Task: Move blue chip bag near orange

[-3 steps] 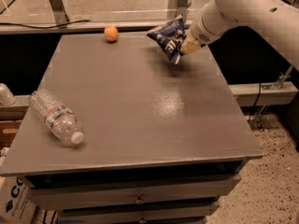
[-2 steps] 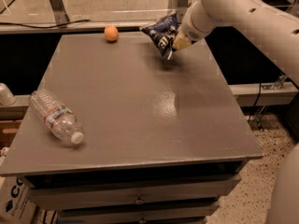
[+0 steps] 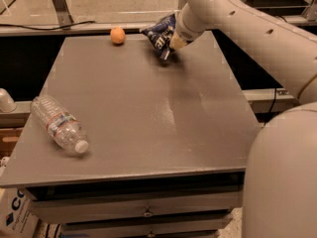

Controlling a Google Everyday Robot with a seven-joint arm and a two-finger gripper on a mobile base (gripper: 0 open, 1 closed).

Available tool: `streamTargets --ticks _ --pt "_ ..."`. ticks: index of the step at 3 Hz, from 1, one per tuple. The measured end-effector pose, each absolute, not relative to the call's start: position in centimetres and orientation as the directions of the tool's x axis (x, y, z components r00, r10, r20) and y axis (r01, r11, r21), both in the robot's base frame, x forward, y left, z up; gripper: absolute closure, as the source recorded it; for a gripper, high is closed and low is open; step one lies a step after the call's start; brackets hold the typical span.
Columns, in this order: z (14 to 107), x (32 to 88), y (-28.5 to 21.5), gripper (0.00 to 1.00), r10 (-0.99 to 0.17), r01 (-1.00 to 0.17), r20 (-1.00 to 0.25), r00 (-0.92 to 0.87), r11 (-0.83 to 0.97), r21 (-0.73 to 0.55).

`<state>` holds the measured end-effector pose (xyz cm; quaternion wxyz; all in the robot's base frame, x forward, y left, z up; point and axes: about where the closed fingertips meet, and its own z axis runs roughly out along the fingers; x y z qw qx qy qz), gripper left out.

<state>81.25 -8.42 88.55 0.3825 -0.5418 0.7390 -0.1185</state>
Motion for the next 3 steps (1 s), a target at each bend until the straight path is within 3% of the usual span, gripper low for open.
streamTargets --ticks 3 --pt "87.5 85.7 -5.2 1.0 -0.897 -0.69 -0.416 -0.149 0.395 -0.606"
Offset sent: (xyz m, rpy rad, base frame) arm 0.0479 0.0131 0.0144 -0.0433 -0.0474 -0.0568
